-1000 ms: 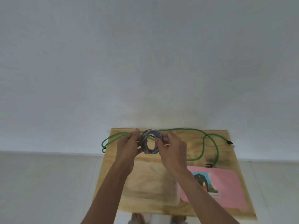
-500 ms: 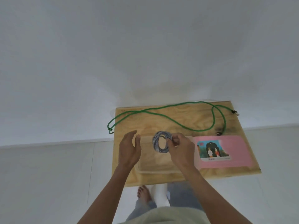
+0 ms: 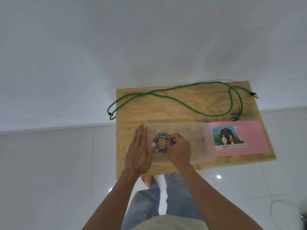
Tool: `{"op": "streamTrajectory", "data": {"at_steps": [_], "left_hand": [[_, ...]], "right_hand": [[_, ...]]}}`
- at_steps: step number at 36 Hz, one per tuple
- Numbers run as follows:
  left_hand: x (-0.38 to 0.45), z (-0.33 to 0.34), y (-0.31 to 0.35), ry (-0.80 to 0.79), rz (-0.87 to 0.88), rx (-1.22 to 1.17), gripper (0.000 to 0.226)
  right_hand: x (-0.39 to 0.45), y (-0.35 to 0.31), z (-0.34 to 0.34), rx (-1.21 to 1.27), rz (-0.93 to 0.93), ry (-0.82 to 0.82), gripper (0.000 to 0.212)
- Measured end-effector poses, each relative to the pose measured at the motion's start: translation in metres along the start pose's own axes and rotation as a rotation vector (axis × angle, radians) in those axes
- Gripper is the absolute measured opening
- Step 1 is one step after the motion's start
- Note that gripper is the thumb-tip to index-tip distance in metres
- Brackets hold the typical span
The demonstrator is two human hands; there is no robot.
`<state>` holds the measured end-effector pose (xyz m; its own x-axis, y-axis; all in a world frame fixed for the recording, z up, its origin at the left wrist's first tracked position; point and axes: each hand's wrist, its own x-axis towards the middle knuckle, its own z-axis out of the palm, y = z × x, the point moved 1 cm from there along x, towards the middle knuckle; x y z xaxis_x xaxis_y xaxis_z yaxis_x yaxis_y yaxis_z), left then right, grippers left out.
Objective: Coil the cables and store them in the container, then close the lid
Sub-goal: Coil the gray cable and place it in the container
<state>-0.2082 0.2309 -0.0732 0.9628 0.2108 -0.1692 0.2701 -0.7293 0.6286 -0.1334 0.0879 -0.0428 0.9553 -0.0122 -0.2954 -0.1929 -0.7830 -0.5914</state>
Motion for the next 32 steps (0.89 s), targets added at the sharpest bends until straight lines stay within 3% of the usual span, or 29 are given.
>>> {"op": "streamTrajectory", "data": {"at_steps": [17, 32], "left_hand": [[-0.001, 0.004, -0.003, 0.01, -0.017, -0.018, 0.071], [-0.001, 0.004, -0.003, 0.022, 0.002, -0.018, 0.071]], "right_hand": [[0.008, -0.019, 0.033, 0.075, 0.012, -0.067, 0.012], [0.005, -0.014, 0.014, 0.216, -0.087, -0.129, 0.028]]}}
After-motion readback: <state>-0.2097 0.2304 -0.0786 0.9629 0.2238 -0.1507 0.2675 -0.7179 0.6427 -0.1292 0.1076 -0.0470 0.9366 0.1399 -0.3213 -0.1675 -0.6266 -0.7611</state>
